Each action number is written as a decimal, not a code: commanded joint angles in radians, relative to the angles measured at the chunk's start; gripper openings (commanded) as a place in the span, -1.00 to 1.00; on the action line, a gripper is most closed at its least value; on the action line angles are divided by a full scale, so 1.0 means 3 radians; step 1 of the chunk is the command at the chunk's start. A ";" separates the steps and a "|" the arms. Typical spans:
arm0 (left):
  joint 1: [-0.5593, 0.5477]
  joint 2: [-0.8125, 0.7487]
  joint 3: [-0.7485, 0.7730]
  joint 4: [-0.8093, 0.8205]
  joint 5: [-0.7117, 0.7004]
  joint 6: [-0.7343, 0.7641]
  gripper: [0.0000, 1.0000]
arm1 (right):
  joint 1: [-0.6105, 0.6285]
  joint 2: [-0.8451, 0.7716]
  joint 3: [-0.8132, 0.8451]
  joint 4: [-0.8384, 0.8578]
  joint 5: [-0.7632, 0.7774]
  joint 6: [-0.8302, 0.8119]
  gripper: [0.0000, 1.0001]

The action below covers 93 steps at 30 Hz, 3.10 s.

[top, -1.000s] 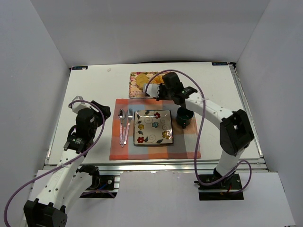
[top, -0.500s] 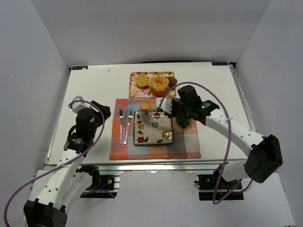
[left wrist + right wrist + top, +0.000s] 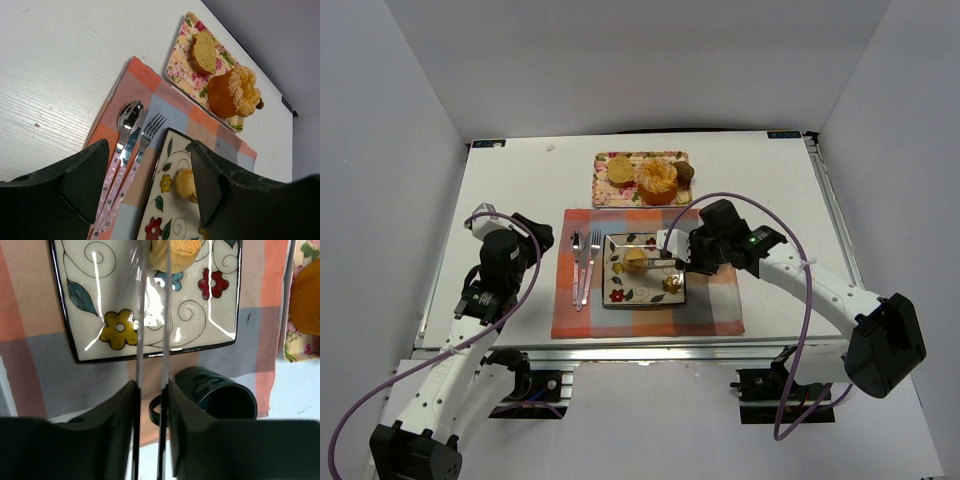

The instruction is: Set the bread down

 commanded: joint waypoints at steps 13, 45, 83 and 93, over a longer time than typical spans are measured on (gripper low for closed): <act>0.0015 -0.0077 -0.0028 0.0044 0.0011 -0.0026 0.51 | 0.0016 -0.0285 0.0065 -0.0096 -0.0224 -0.0006 -0.03; 0.0015 -0.0067 -0.0043 0.0069 0.0047 -0.0006 0.51 | -0.2709 0.0568 0.0261 0.0947 0.0225 0.2744 -1.00; 0.0010 0.0107 0.0038 0.0115 0.0067 0.0009 0.51 | -0.2796 0.0712 0.0157 0.0984 0.0543 0.2367 0.79; 0.0015 0.0194 0.0079 0.0177 0.0103 0.0050 0.51 | -0.2464 0.0660 0.1072 0.0723 0.0539 0.2443 0.79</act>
